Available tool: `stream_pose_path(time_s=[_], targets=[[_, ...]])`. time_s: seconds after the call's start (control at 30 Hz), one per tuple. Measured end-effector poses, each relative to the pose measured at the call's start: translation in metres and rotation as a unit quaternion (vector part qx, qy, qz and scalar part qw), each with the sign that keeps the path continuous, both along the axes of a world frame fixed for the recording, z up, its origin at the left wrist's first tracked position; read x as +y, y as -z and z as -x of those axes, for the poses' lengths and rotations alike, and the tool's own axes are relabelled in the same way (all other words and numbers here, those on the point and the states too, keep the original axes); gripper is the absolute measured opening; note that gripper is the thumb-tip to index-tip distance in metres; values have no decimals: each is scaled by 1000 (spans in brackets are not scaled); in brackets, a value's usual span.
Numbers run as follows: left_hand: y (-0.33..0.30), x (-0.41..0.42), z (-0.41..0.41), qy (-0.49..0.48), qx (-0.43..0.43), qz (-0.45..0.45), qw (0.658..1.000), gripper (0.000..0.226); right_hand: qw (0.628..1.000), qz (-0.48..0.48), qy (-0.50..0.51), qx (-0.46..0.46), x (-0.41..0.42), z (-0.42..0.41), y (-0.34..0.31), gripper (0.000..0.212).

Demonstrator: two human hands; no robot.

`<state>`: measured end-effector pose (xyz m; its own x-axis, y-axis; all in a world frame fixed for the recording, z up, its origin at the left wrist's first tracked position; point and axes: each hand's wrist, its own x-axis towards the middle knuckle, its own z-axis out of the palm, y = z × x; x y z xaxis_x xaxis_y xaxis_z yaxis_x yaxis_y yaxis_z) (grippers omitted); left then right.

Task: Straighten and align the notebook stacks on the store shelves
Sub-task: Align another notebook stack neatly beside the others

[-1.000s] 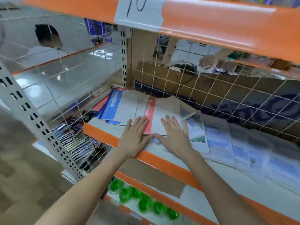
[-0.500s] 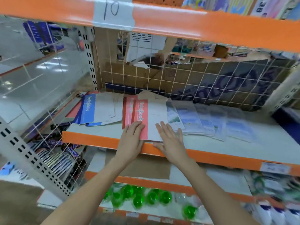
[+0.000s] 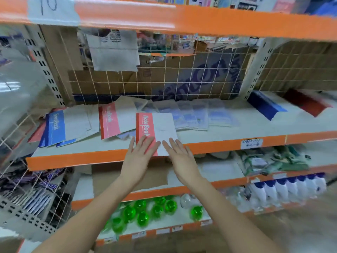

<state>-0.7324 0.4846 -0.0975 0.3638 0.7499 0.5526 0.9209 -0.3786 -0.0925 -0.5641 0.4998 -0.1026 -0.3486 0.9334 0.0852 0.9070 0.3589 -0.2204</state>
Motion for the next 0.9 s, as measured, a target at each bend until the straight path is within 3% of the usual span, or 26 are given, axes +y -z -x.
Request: stream_pose_path(time_s=[0.13, 0.47, 0.6, 0.83, 0.9], targets=[[-19, 3, -41, 26, 24, -31, 999, 55, 999, -24, 20, 22, -9, -42, -10, 84], [-54, 26, -246, 128, -6, -152, 980, 43, 986, -119, 104, 45, -20, -246, -45, 70], [-54, 24, -355, 171, -20, -143, 975, 37, 983, -108, 150, 25, -40, -353, -48, 78], [-61, 28, -499, 235, -40, -114, 964, 40, 969, -124, 215, -5, -53, -495, -52, 80], [-61, 35, -527, 249, -38, -102, 962, 50, 966, -127, 226, -10, -49, -524, -49, 79]])
